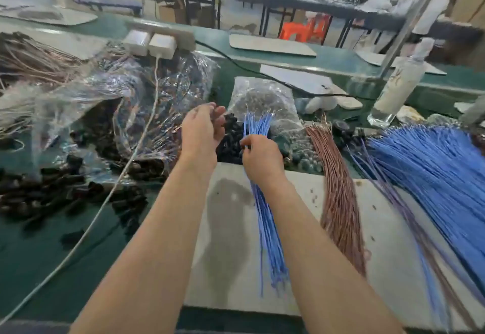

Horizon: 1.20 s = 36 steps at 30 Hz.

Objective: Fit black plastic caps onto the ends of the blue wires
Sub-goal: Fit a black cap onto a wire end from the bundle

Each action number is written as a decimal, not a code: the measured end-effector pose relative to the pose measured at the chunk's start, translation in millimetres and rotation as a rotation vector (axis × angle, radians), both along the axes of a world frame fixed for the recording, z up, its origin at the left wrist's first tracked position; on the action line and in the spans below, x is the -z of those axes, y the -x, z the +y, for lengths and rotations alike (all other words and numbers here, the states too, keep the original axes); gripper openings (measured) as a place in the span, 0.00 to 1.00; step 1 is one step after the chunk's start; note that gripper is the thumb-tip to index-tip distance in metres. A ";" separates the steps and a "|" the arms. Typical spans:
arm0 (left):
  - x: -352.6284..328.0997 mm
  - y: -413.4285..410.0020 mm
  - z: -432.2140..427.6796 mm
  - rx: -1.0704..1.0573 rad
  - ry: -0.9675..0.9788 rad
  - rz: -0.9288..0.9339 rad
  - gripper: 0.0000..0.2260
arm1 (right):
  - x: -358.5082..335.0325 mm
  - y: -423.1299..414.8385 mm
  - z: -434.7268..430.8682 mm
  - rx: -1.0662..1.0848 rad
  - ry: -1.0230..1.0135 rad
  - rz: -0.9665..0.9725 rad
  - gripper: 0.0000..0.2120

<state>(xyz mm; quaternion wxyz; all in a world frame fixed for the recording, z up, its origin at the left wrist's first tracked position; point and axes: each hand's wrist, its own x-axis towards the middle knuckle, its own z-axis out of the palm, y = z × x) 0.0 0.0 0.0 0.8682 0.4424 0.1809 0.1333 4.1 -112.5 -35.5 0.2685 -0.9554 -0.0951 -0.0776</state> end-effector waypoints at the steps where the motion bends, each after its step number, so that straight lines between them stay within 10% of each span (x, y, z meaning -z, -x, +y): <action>1: 1.0 -4.0 -0.3 0.010 -0.004 0.005 0.06 | -0.9 -3.8 2.4 0.000 0.088 0.040 0.14; 19: 14.5 -22.9 -20.9 0.084 -0.077 0.039 0.06 | 4.1 -28.1 -7.6 -0.181 0.312 0.046 0.10; 27: 23.3 -4.6 -17.2 0.217 -0.527 0.005 0.08 | -18.5 -4.4 -41.9 -0.042 -0.444 -0.215 0.04; 36: 41.6 14.1 -35.0 0.390 -0.507 0.025 0.03 | 1.9 18.8 -43.7 -0.102 -0.338 -0.114 0.14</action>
